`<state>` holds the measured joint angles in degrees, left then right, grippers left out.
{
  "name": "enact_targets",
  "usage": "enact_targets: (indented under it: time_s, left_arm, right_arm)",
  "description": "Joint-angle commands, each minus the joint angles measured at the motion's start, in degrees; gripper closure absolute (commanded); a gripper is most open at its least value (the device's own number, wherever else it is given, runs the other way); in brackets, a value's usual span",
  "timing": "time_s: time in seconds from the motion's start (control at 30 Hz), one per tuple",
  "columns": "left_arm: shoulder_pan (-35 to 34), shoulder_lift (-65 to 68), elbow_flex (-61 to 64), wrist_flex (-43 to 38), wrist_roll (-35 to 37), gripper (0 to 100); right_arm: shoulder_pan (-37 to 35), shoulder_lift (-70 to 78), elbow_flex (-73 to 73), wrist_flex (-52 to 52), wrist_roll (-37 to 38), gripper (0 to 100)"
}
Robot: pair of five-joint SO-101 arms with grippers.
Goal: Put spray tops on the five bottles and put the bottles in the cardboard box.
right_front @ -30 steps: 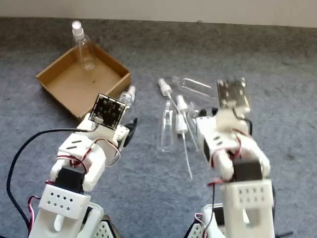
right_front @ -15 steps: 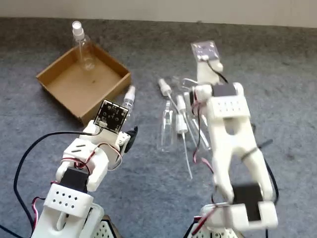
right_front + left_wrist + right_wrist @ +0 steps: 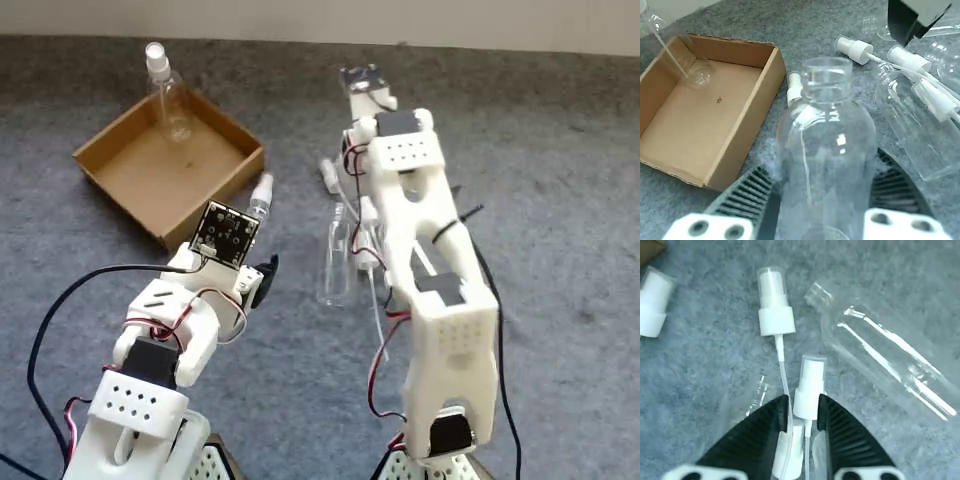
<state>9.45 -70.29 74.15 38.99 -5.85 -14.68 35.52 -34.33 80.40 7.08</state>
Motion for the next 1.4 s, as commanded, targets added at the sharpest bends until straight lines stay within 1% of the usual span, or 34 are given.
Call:
enact_targets:
  time_s: [0.0,0.23,0.4,0.57,0.7,0.8,1.0,1.13,1.3,1.37]
  left_arm:
    - [-0.5,-1.1,0.7,-1.2,0.5,85]
    - [-0.5,-1.1,1.5,-1.3,0.5,85]
    - [-0.5,-1.1,1.5,-1.3,0.5,85]
    - [-0.5,-1.1,1.6,-1.3,0.5,85]
    - [-0.5,-1.1,1.6,-1.3,0.5,85]
    - [-0.5,-1.1,1.6,-1.3,0.5,85]
    - [-0.5,-1.1,1.7,-1.3,0.5,85]
    - [-0.5,-1.1,1.7,-1.3,0.5,85]
    - [-0.5,-1.1,1.7,-1.3,0.5,85]
    - [-0.5,-1.1,1.7,-1.3,0.5,85]
  right_arm:
    - [-0.5,3.5,-9.6,3.3,0.4,90.3]
    - [2.9,13.1,-18.9,5.5,0.4,90.5]
    - [3.4,16.8,-19.8,5.6,0.6,90.4]
    - [3.3,17.1,-19.9,6.2,0.6,90.3]
    - [2.9,17.5,-19.9,8.5,4.9,90.2]
    - [2.6,17.5,-19.9,9.6,5.7,90.2]
    - [2.6,17.5,-19.8,9.5,5.8,83.6]
    - [2.6,17.5,-19.9,9.4,5.8,85.4]
    - [2.8,17.5,-20.0,9.0,5.8,96.9]
    - [2.9,17.1,-20.0,8.4,5.8,99.5]
